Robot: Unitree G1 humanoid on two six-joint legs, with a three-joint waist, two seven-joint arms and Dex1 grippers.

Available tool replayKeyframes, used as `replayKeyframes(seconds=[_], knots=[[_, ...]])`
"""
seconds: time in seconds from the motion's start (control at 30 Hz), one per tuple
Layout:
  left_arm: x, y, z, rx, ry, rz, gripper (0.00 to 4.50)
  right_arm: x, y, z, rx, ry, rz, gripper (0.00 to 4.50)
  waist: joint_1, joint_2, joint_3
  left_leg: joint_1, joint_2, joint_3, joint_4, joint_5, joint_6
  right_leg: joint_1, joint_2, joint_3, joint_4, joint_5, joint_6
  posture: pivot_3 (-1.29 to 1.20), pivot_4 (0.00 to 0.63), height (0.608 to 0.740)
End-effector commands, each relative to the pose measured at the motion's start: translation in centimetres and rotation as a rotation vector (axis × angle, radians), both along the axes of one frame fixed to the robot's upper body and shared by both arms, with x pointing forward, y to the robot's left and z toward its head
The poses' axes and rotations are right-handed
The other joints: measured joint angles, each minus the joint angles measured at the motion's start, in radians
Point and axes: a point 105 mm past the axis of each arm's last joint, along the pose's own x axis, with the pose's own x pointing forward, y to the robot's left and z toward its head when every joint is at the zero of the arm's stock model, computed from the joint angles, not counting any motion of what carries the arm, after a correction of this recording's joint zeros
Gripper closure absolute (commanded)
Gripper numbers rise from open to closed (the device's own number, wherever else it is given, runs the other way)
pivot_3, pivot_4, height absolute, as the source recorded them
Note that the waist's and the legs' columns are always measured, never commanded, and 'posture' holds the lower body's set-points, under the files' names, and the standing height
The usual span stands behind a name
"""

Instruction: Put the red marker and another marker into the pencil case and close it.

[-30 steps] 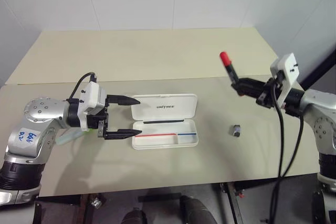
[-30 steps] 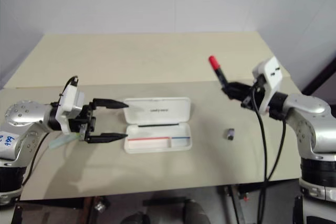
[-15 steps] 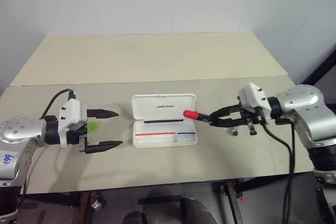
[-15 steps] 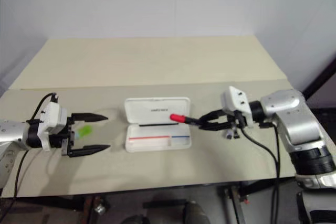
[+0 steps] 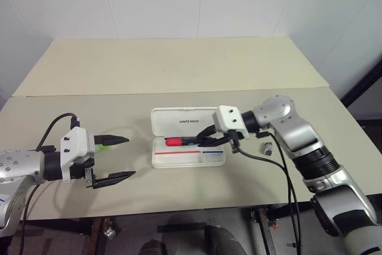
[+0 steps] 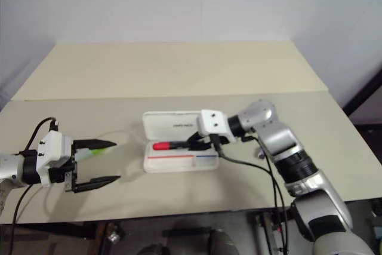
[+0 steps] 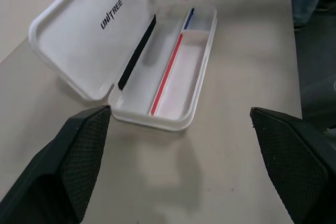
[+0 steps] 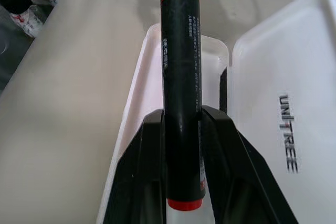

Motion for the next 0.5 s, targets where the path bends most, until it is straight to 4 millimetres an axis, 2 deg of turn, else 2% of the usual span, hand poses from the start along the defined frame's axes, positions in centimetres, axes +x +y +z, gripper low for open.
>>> replayKeyframes(seconds=[0.03,0.5], knots=[[-0.1,-0.3,0.7,-0.001,-0.039,-0.002,0.00,0.9,1.0,0.0,-0.004,-0.044,-0.046,3.90,-0.001,0.000,0.000,0.000,0.000,0.000,0.000,0.000,0.000,0.000,0.000,0.000,0.000,0.000,0.000,0.00,0.150,0.740],[0.6,-0.5,0.7,-0.012,-0.041,-0.013,0.00,2.3,2.5,-1.5,-0.065,-0.126,-0.067,3.90,-0.003,0.000,0.000,0.000,0.000,-0.001,0.000,0.000,0.000,0.000,0.000,-0.001,0.000,0.000,0.000,0.00,0.150,0.740]])
